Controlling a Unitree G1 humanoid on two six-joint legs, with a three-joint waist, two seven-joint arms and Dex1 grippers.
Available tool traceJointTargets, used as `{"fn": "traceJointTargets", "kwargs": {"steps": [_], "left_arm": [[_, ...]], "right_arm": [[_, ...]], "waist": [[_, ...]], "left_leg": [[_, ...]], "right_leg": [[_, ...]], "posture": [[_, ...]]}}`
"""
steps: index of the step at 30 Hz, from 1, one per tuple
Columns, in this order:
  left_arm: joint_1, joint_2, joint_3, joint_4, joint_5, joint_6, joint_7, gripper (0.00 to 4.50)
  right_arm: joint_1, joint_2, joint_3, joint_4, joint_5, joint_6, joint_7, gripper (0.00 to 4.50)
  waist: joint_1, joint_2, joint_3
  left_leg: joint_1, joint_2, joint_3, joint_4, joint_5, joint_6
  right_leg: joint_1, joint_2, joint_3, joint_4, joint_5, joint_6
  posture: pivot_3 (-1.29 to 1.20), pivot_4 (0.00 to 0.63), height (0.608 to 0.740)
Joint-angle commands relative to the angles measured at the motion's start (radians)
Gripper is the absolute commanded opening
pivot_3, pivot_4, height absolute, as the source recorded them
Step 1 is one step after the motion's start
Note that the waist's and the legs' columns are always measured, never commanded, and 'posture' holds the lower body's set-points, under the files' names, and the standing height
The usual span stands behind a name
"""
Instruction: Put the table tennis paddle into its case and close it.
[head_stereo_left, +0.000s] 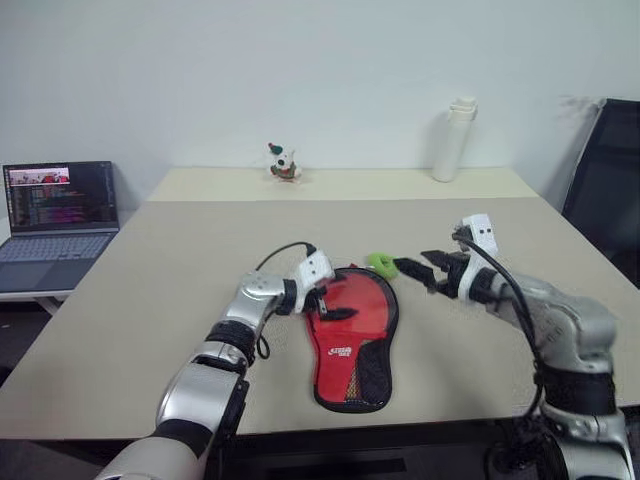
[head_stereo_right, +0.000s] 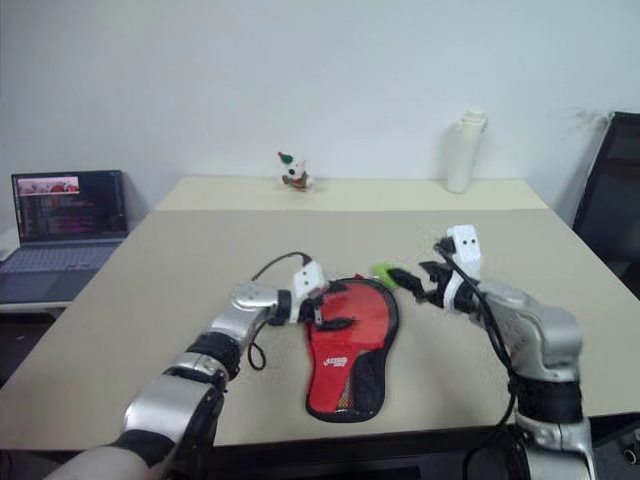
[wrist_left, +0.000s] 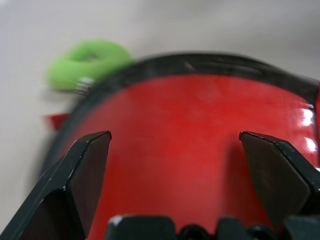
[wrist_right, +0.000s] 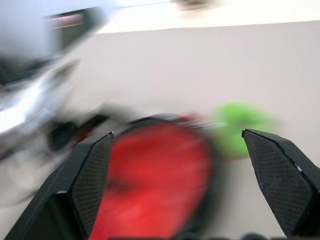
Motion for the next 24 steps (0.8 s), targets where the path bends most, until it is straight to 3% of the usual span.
{"fn": "traceJointTargets", "kwargs": {"steps": [1, 12, 19, 22, 24], "left_arm": [[0.01, 0.0, -0.01, 0.003, 0.003, -0.003, 0.015, 4.47], [0.063, 0.02, -0.018, -0.063, -0.012, 0.015, 0.01, 4.47], [0.095, 0.037, -0.022, -0.123, -0.02, 0.041, 0.007, 4.47], [0.1, 0.041, -0.03, -0.135, -0.016, 0.044, 0.01, 4.5], [0.098, 0.039, -0.036, -0.131, -0.013, 0.043, 0.013, 4.5]], "right_arm": [[-0.074, 0.03, 0.044, 0.181, -0.08, -0.157, 0.002, 4.5], [-0.388, 0.15, 0.051, 1.013, -0.265, -0.66, -0.073, 4.5], [-0.423, 0.189, 0.067, 1.241, -0.347, -0.77, -0.091, 4.5], [-0.424, 0.2, 0.057, 1.265, -0.359, -0.78, -0.093, 3.91], [-0.43, 0.205, 0.049, 1.271, -0.36, -0.782, -0.095, 3.22]], "waist": [[-0.002, 0.001, 0.0], [-0.003, 0.002, 0.0], [-0.003, 0.002, 0.0], [-0.004, 0.002, 0.0], [-0.004, 0.002, 0.0]], "left_leg": [[0.001, 0.0, 0.0, -0.001, 0.0, 0.0], [0.001, 0.001, 0.0, -0.001, 0.0, 0.0], [0.001, 0.001, 0.0, -0.001, 0.0, 0.0], [0.002, 0.001, -0.001, -0.001, 0.0, 0.0], [0.003, 0.001, -0.001, -0.001, 0.0, 0.0]], "right_leg": [[0.0, 0.0, 0.001, 0.0, 0.0, -0.001], [0.0, 0.0, 0.002, 0.001, 0.001, -0.001], [0.0, -0.001, 0.003, 0.001, 0.001, -0.001], [0.0, -0.001, 0.003, 0.002, 0.001, -0.001], [0.0, -0.001, 0.003, 0.003, 0.001, -0.001]], "posture": [[0.0, 0.15, 0.74], [0.0, 0.15, 0.74], [0.0, 0.15, 0.74], [0.0, 0.15, 0.74], [0.0, 0.15, 0.74]]}}
